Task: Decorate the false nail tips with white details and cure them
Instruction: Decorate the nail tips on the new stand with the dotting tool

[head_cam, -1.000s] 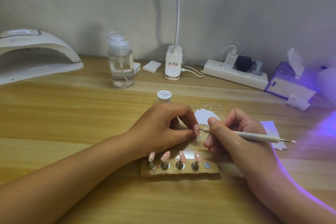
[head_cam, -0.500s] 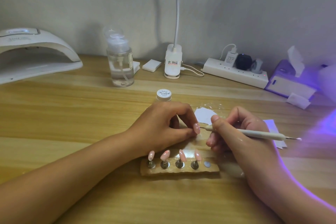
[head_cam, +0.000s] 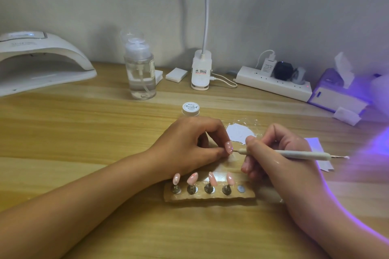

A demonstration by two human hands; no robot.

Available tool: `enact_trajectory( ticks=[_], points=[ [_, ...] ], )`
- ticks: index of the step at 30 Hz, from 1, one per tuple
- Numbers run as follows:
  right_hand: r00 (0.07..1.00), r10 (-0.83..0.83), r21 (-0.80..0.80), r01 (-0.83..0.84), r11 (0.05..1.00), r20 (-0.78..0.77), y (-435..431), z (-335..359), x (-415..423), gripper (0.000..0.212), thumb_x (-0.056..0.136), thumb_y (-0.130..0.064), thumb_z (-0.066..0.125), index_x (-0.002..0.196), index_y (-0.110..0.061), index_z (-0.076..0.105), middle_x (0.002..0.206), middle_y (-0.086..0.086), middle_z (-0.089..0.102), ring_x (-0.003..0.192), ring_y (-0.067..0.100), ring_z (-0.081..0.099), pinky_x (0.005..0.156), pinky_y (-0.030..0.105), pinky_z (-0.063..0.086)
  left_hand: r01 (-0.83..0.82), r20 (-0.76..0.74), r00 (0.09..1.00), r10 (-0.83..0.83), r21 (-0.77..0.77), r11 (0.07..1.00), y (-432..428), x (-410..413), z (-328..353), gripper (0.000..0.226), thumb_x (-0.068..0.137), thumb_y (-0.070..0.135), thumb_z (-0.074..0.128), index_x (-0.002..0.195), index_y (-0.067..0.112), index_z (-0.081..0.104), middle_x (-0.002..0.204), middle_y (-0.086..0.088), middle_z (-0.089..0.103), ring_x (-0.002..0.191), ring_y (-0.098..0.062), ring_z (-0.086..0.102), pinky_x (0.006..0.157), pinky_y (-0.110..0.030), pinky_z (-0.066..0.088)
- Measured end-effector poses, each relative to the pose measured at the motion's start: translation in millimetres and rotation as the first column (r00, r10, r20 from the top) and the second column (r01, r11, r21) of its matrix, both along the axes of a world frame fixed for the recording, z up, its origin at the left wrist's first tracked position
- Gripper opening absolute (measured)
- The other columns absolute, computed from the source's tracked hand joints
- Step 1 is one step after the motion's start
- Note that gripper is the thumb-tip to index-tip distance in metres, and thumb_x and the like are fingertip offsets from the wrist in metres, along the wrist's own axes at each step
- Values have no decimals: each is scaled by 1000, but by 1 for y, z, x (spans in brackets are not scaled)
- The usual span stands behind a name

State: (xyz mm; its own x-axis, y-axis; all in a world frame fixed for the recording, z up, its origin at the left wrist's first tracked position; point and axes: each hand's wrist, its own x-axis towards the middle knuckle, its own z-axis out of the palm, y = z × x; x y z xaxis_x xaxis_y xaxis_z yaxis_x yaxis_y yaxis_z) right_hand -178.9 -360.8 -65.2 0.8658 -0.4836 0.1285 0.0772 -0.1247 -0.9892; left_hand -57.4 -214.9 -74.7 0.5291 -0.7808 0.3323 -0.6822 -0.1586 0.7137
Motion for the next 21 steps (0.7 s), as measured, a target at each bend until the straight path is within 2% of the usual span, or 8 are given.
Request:
enact_trajectory(
  ticks=[6, 9, 11, 13, 15, 17, 19, 21],
  points=[
    [1000, -9, 21, 8, 1000, 25, 1, 0, 0, 32, 88, -12, 68, 63, -11, 47, 52, 14, 64, 42, 13, 55, 44, 18, 45, 4, -9, 1000, -4, 2, 1000, 0, 1, -1, 15, 81, 13, 78, 81, 26, 71, 81, 19, 68, 56, -4, 55, 57, -12, 39],
    [991, -73, 48, 69, 997, 108, 2, 4, -3, 32, 84, -34, 70, 66, -20, 48, 46, 7, 57, 36, 10, 44, 38, 15, 37, -2, -15, 1000, 2, 9, 1000, 0, 0, -1, 15, 81, 14, 77, 80, 27, 70, 81, 21, 68, 55, -4, 55, 56, -12, 38],
    [973, -130, -21, 136, 990, 189, 0, 7, -5, 29, 81, -40, 71, 75, -22, 49, 42, 3, 51, 34, 7, 38, 36, 13, 32, -8, -25, 1000, 8, 11, 1000, 1, 0, -1, 17, 81, 14, 77, 79, 29, 69, 79, 24, 66, 55, -3, 56, 56, -9, 37],
    [958, -133, -108, 164, 980, 254, -3, 9, -6, 24, 82, -36, 73, 83, -23, 54, 52, 3, 62, 38, 8, 46, 41, 14, 38, -7, -26, 1000, 8, 12, 1000, 1, 0, 0, 19, 81, 15, 77, 79, 31, 69, 79, 24, 66, 55, -3, 56, 56, -9, 37],
    [957, -101, -213, 162, 964, 271, -8, 8, -4, 14, 87, -24, 72, 95, -26, 60, 78, -2, 75, 45, 11, 55, 46, 17, 46, -5, -25, 1000, 5, 17, 1000, 1, 0, 0, 18, 81, 15, 77, 80, 31, 69, 81, 23, 67, 55, -3, 55, 57, -11, 38],
    [960, -80, -254, 151, 955, 269, -13, 5, -2, 21, 96, -11, 61, 109, -27, 63, 100, -5, 76, 47, 13, 57, 48, 19, 49, -11, -24, 1000, 12, 20, 1000, 1, -1, 0, 20, 81, 15, 77, 79, 32, 69, 82, 23, 67, 55, -3, 54, 57, -11, 38],
    [958, -95, -204, 153, 967, 271, -17, 4, 0, 23, 102, -8, 50, 111, -23, 65, 104, -5, 75, 48, 13, 58, 48, 22, 50, -16, -26, 1000, 16, 24, 1000, 1, -1, 0, 20, 81, 15, 77, 78, 33, 69, 83, 23, 67, 56, -3, 54, 58, -12, 39],
    [951, -131, -135, 174, 976, 279, -21, 4, 0, 16, 102, -10, 52, 105, -22, 62, 98, -2, 76, 50, 11, 57, 46, 22, 49, -14, -32, 999, 15, 25, 1000, 1, -1, 0, 20, 81, 15, 77, 78, 33, 69, 84, 22, 67, 56, -4, 54, 58, -14, 41]
  ],
)
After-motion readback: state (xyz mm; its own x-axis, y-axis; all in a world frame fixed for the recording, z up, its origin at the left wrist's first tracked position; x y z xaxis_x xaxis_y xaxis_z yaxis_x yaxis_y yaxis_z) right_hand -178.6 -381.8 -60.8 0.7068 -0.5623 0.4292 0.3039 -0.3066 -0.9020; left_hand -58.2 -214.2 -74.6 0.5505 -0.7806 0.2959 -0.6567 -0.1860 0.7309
